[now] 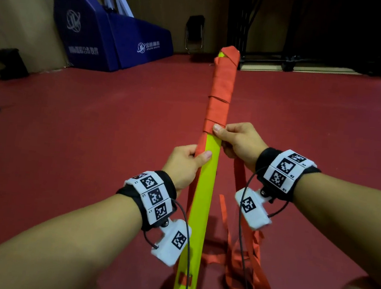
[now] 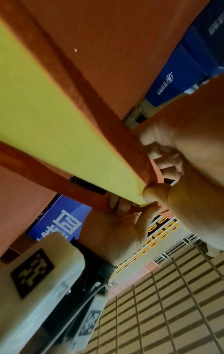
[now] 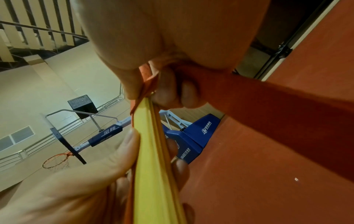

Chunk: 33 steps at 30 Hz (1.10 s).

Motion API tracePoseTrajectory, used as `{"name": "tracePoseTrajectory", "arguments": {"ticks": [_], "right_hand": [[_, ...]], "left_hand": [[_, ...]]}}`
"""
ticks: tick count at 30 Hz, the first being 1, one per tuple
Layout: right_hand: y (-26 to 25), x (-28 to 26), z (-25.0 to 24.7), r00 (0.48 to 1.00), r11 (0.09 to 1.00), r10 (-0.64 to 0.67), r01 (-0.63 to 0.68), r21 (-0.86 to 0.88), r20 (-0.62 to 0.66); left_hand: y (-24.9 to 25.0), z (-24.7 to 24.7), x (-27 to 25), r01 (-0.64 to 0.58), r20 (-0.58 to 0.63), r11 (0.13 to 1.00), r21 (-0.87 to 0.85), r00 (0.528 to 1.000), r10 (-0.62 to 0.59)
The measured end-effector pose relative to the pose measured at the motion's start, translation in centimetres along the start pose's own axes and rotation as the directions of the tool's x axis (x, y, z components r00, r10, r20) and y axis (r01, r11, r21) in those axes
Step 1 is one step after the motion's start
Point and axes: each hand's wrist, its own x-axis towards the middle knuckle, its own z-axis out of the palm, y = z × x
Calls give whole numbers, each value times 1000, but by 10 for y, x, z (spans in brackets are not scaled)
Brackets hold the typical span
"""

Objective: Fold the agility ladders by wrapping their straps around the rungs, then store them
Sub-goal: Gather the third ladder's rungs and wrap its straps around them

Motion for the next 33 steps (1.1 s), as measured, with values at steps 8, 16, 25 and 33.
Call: {"name": "tracePoseTrajectory", "arguments": {"ticks": [8, 16, 25, 33], "right_hand": [[4, 3, 0, 992, 995, -77, 82, -50, 105], [5, 1, -2, 984, 972, -172, 179, -153, 55], [8, 3, -4, 984, 965, -160, 173, -195, 81], [5, 1, -6, 980, 937, -152, 183, -297, 127]], "left_hand": [[4, 5, 2, 112, -61, 991, -76, 991, -117], [-1, 3, 1, 2, -33, 950, 312, 999, 9], [0, -1, -2, -79, -113, 929, 363, 985, 128], [2, -2, -2, -105, -73, 953, 283, 989, 131]]}}
